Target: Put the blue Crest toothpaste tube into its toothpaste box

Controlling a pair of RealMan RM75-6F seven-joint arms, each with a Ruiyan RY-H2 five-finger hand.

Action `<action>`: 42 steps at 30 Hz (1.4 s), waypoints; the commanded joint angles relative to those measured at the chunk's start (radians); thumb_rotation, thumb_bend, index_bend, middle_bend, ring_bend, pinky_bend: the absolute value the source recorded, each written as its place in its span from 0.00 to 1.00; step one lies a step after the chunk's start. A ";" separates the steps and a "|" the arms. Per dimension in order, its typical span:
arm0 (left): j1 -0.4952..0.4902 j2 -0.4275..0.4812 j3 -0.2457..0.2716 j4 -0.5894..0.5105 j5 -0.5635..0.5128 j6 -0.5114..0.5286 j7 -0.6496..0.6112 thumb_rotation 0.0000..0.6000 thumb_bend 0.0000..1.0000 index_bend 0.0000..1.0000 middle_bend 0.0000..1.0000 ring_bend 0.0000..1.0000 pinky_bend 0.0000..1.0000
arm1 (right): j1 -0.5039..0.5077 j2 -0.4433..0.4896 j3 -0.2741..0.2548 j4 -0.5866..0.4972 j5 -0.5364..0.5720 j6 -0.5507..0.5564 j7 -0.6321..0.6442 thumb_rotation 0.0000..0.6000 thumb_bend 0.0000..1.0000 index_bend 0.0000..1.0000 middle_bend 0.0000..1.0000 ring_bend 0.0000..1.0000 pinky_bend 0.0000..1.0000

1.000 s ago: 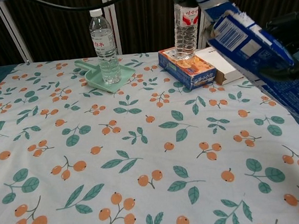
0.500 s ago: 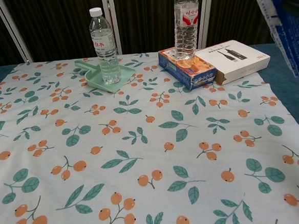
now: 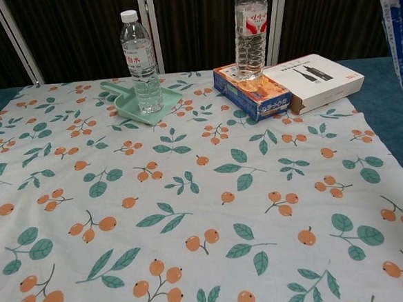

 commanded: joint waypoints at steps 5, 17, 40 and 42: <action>0.316 0.164 0.179 -0.161 0.118 0.291 -0.057 1.00 0.05 0.17 0.16 0.14 0.24 | -0.006 0.027 -0.008 0.035 0.002 -0.016 -0.025 1.00 0.36 0.45 0.51 0.45 0.40; 0.787 0.266 0.535 -0.091 0.046 0.506 -0.279 1.00 0.05 0.18 0.17 0.14 0.24 | 0.020 0.015 -0.174 0.111 -0.042 -0.160 -0.340 1.00 0.36 0.45 0.51 0.45 0.40; 1.045 0.129 0.574 0.104 -0.107 0.525 -0.649 1.00 0.05 0.13 0.13 0.14 0.24 | 0.065 -0.272 -0.259 0.261 0.103 -0.284 -0.848 1.00 0.36 0.00 0.10 0.02 0.19; 1.050 0.128 0.567 0.103 -0.111 0.522 -0.650 1.00 0.05 0.12 0.13 0.14 0.24 | 0.063 -0.266 -0.256 0.249 0.098 -0.274 -0.852 1.00 0.36 0.00 0.09 0.02 0.19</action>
